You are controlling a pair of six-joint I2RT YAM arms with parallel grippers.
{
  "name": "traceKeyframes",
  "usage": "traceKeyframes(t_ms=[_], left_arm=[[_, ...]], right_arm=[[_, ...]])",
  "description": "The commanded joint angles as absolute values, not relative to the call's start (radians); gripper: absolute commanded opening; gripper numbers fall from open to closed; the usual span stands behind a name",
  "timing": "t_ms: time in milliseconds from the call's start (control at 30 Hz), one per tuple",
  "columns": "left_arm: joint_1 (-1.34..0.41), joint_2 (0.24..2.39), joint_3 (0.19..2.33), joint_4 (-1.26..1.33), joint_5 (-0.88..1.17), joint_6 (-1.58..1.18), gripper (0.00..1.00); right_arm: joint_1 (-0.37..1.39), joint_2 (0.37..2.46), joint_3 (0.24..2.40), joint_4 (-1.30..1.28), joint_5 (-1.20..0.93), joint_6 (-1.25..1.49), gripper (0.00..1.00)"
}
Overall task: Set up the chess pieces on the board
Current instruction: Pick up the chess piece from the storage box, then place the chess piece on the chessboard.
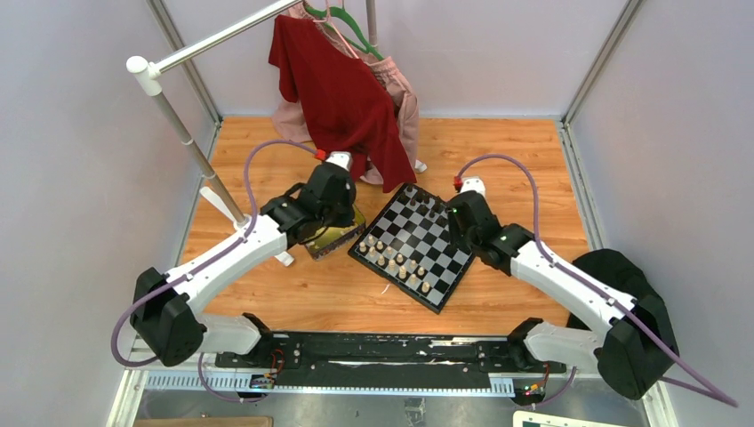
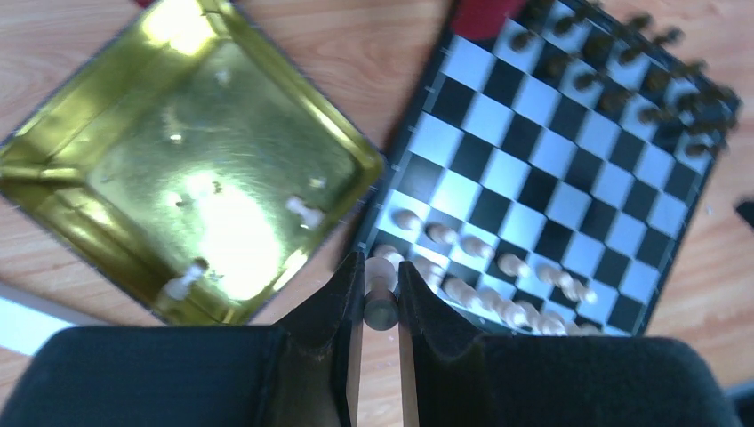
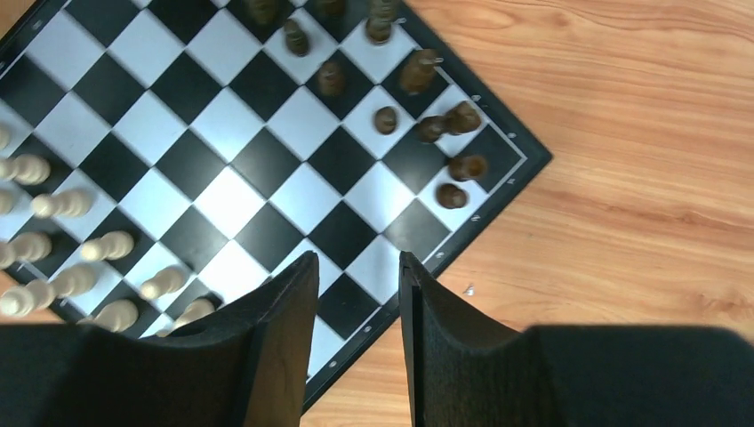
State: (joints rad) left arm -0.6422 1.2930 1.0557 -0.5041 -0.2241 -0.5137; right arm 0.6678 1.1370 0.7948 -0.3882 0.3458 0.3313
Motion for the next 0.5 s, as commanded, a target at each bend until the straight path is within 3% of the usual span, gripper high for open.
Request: traceKeyframes(t_ms=[0,467], left_arm=[[-0.770,1.290,1.109,-0.561,-0.227,-0.424,0.06],[-1.146,1.419,1.224,-0.627,-0.241,-0.235,0.06]], right_arm=[[0.562,1.091,0.754,-0.337,0.370,0.358,0.43],[0.308,1.074,0.754,-0.247,0.336,0.357,0.43]])
